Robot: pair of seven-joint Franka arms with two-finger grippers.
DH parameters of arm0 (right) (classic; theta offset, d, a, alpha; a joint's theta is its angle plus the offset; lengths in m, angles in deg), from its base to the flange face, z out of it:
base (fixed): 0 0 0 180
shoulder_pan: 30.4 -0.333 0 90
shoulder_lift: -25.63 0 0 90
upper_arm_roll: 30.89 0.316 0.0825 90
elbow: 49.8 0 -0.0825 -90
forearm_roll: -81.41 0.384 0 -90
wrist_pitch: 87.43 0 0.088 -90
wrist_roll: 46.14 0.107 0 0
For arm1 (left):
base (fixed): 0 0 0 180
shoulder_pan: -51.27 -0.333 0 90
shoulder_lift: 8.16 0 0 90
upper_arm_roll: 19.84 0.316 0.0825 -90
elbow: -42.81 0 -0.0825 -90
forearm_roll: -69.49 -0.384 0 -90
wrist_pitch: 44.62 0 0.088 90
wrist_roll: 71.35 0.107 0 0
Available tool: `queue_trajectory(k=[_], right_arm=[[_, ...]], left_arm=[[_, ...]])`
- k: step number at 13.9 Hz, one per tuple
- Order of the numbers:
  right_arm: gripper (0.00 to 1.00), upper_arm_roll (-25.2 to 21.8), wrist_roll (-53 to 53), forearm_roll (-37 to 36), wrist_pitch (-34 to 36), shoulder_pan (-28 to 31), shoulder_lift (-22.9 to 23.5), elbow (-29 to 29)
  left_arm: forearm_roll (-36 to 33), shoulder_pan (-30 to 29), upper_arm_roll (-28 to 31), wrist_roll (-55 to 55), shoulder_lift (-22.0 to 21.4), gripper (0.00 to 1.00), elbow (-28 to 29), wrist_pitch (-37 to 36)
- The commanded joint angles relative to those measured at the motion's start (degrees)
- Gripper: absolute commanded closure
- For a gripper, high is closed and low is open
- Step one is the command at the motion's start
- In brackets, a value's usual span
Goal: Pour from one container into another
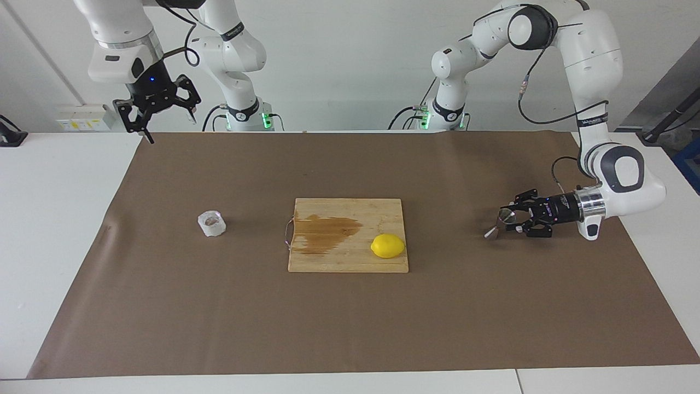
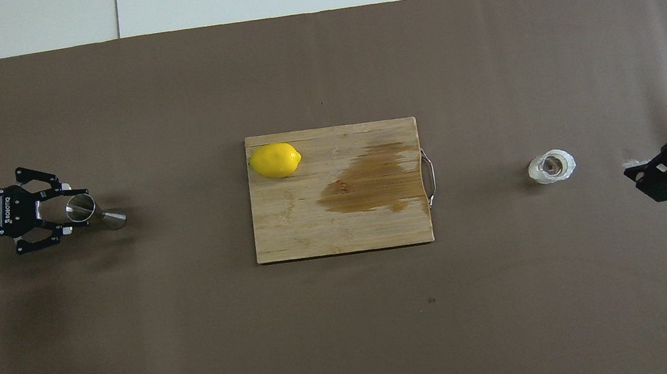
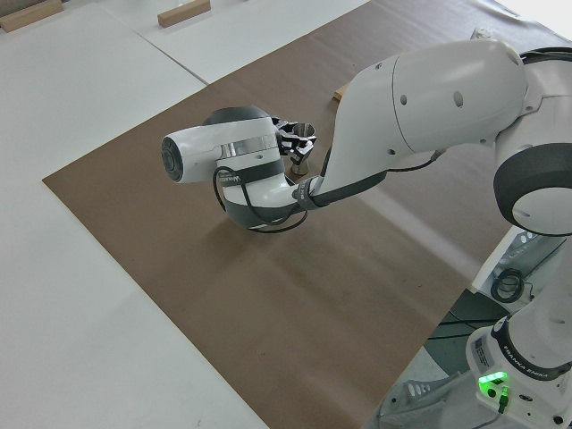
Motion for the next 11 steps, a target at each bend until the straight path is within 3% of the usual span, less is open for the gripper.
queue_trajectory(k=[1,5,11], right_arm=[[0.00,-0.1,-8.4,2.9,-3.0,0.6,-3.3,-5.9],[0.00,-0.1,-15.5,3.1,-5.9,1.4,-3.4,-6.7],[0.00,-0.7,-22.2,3.1,-11.6,2.8,-3.4,-12.0]], left_arm=[[1.1,-0.6,-0.4,0.3,-0.1,0.57,0.5,-0.6],[1.5,-0.7,-0.6,0.3,-0.2,1.00,0.4,-1.0],[6.0,3.0,-1.2,-1.4,-3.0,1.00,1.2,-2.3]])
